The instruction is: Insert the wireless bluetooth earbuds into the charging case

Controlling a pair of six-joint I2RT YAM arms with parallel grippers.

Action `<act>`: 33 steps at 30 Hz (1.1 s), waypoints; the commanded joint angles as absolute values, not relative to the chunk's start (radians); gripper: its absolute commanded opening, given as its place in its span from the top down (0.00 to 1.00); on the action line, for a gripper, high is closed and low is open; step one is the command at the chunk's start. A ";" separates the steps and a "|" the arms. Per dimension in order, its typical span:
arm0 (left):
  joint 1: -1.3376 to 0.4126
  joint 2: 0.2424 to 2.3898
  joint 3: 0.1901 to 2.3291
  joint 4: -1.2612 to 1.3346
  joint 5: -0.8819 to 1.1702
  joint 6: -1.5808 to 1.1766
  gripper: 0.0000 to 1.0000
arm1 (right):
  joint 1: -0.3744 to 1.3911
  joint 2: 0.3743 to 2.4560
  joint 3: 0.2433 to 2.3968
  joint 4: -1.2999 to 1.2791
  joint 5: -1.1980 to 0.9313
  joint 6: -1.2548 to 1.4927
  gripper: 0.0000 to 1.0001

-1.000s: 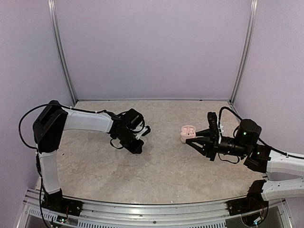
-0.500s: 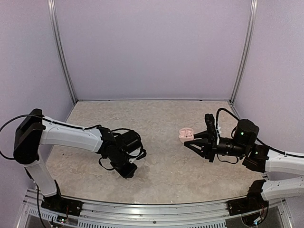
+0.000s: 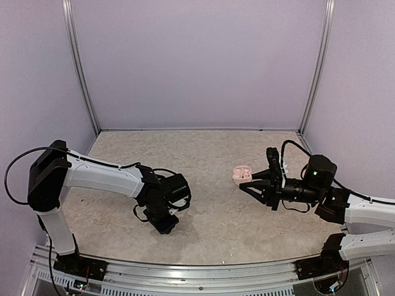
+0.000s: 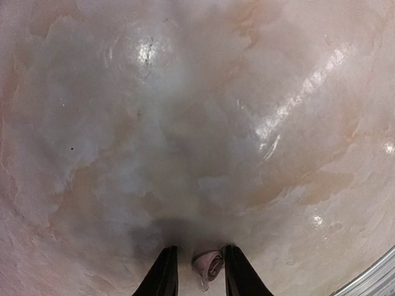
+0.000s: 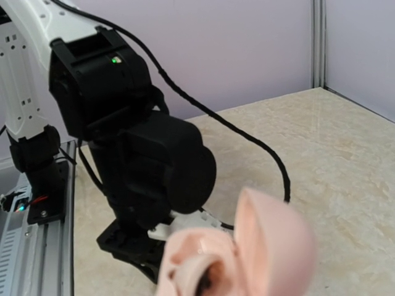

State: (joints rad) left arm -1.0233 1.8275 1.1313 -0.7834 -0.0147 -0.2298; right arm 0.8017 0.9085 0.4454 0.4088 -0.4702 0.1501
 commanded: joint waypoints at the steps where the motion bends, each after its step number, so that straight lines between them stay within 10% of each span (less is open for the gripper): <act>1: -1.026 1.861 1.166 -0.817 -0.037 -0.193 0.72 | 0.795 0.897 0.443 0.416 -0.468 0.141 1.00; 33: -0.995 1.441 1.151 -0.469 -0.041 -0.135 0.97 | 0.794 0.901 0.493 0.456 -0.451 0.073 1.00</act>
State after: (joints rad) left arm -0.9936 1.5650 1.1587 -0.6449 -0.0319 -0.1566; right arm 0.8017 0.9077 0.4564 0.4103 -0.4618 0.1097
